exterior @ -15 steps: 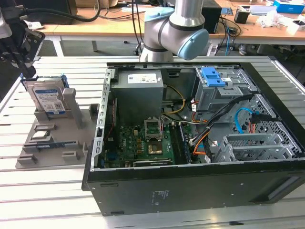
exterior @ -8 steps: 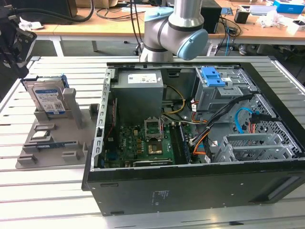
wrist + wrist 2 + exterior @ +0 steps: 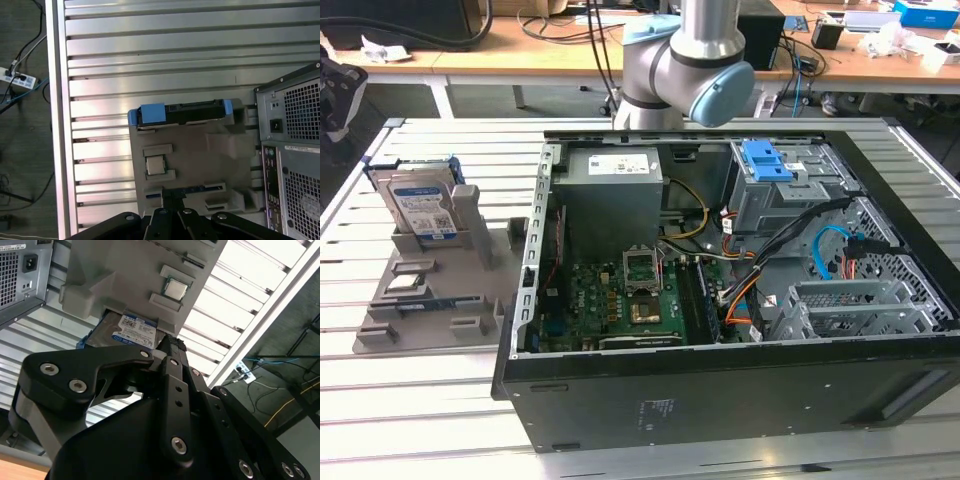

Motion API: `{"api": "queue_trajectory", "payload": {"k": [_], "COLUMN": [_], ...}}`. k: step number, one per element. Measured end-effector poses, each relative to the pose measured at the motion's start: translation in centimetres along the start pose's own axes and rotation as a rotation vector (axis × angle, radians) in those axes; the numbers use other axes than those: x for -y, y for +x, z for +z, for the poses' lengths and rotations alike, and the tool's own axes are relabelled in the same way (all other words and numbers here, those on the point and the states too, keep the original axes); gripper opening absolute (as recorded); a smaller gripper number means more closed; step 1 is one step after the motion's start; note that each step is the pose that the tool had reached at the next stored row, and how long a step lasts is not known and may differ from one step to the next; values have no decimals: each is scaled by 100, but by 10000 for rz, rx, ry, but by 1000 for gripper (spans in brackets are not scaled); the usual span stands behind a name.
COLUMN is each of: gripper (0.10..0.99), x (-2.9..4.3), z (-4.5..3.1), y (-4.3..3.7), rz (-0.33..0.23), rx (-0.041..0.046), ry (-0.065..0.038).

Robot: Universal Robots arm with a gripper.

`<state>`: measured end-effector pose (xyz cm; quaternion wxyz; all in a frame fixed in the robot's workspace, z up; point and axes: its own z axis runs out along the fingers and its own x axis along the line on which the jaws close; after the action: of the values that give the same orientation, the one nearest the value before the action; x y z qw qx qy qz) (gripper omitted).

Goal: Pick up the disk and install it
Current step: 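Reach for the disk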

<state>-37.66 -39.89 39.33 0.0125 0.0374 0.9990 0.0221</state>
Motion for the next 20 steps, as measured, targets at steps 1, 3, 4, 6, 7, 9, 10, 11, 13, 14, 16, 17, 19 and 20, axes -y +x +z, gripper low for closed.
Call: {"api": "queue_trajectory", "payload": {"k": [1, 3, 4, 6, 7, 9, 10, 11, 13, 14, 16, 17, 19, 20], "gripper": [106, 106, 106, 106, 106, 106, 106, 106, 106, 106, 106, 106, 106, 106], "x": [1, 6, 8, 11, 12, 15, 18, 19, 21, 22, 25, 27, 30, 32], "z": [-1, -2, -3, -4, -4, -6, -6, -7, -8, -8, -9, -10, -11, -11], "y": [20, 84, 110, 148, 168, 209, 237, 255, 289, 304, 344, 361, 414, 434], "rz": [0, 1, 1, 1, 1, 0, 0, 0, 1, 0, 1, 0, 1, 1], "rx": [-1, 0, 0, 0, 0, 0, 0, 0, 0, 1, 0, 0, 0, 0], "ry": [0, 0, 0, 0, 0, 0, 0, 0, 0, 0, 1, 0, 0, 0]}}
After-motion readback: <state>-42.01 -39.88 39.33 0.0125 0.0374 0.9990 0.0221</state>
